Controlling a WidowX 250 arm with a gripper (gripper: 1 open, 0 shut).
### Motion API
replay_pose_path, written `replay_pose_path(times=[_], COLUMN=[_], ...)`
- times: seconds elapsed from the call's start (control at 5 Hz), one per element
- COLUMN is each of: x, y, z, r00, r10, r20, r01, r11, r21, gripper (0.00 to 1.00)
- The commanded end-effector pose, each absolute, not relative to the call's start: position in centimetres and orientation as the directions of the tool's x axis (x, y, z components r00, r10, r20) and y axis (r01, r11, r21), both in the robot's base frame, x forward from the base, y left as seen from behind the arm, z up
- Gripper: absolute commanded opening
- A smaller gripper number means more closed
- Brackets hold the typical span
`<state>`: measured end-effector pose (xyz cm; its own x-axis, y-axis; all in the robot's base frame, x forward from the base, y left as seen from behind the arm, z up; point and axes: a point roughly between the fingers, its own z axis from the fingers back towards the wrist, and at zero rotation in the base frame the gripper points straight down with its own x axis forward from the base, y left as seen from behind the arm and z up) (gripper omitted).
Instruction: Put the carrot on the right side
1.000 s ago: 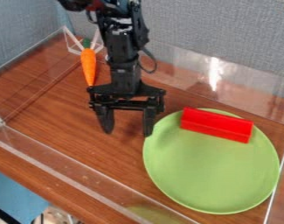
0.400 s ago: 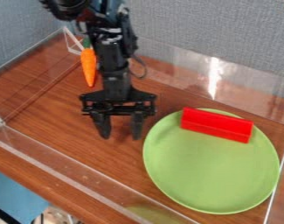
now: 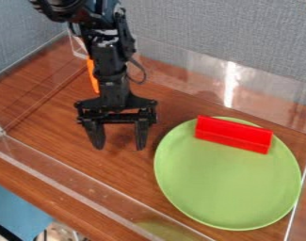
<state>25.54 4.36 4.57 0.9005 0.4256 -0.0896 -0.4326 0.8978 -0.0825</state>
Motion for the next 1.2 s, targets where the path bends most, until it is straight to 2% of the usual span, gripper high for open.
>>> replay_pose_path(times=[0.0, 0.4, 0.8, 1.0], x=[26.7, 27.1, 26.0, 25.5], y=[4.9, 5.9, 5.6, 5.6], z=[7.3, 6.0, 5.3, 6.2], r00=[0.901, 0.891, 0.93, 0.948], r10=[0.434, 0.453, 0.367, 0.32], r20=[-0.011, -0.007, -0.008, 0.003], r01=[-0.433, -0.452, -0.366, -0.318], r11=[0.896, 0.887, 0.925, 0.943], r21=[-0.095, -0.1, -0.099, -0.095], gripper=[1.0, 1.0, 1.0, 1.0])
